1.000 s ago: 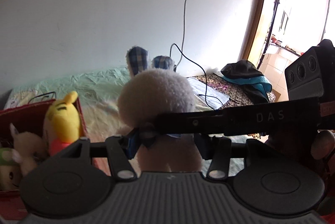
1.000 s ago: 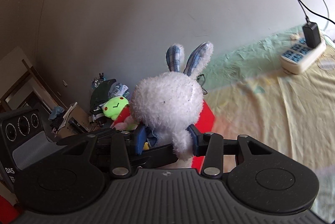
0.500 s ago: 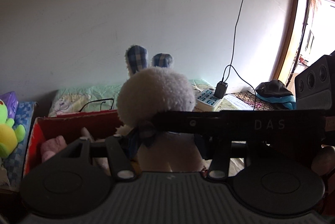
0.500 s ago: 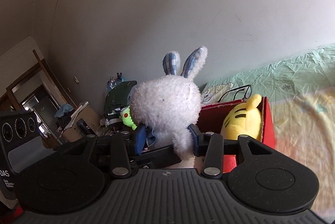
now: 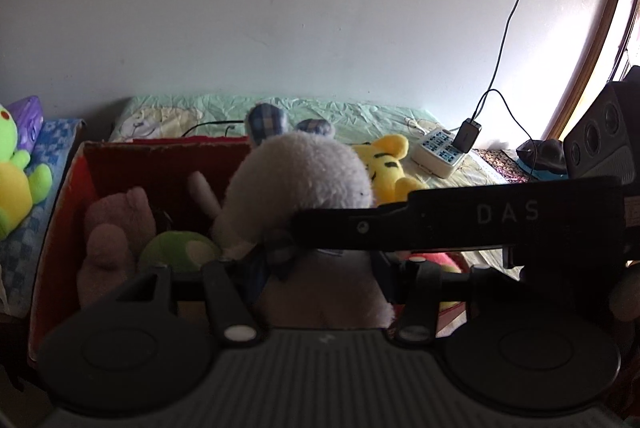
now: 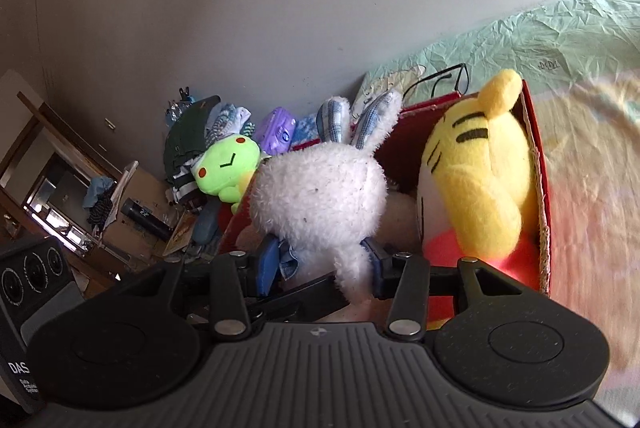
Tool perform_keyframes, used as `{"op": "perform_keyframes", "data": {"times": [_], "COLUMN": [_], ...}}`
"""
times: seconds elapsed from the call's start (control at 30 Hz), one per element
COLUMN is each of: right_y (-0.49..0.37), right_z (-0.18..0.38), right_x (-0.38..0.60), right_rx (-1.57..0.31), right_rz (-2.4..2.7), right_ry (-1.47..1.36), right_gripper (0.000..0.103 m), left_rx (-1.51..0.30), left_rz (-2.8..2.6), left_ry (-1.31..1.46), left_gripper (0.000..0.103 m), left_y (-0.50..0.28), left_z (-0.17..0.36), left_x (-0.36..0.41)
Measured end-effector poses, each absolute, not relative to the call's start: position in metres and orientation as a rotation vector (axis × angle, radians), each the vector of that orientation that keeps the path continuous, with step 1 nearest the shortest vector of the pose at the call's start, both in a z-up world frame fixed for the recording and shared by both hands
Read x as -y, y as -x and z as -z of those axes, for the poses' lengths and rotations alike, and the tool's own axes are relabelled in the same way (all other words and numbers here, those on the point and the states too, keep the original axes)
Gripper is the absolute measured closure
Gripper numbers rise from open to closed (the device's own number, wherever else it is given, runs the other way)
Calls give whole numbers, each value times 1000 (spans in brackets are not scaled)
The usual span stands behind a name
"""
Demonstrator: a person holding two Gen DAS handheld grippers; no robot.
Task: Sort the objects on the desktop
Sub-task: 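Lower the white bunny into the red box and open the right gripper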
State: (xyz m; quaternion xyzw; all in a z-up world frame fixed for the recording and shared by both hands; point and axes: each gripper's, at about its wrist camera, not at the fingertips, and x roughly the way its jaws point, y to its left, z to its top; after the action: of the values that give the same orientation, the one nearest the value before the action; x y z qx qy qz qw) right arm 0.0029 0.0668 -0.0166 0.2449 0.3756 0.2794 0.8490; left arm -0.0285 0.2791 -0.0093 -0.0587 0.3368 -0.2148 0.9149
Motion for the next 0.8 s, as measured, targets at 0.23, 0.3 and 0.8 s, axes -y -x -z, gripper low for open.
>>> {"op": "perform_keyframes", "data": {"times": [0.23,0.3,0.8], "right_y": [9,16,7], "right_z": [3,-5,5], "right_x": [-68,-65,-76], "right_rx": [-704,-644,-672], "right_rz": [-524,-493,-448], "right_ry": [-410,-374,-285], "right_gripper": [50,50,78], "left_rx": [-700,-694,-710], "left_rz": [465,471,551], "left_ry": [111,102,134], "left_gripper": [50,50,45], "left_y": [22,24,23], "left_z": [12,9,18], "left_x": [-276,-277,-260]}}
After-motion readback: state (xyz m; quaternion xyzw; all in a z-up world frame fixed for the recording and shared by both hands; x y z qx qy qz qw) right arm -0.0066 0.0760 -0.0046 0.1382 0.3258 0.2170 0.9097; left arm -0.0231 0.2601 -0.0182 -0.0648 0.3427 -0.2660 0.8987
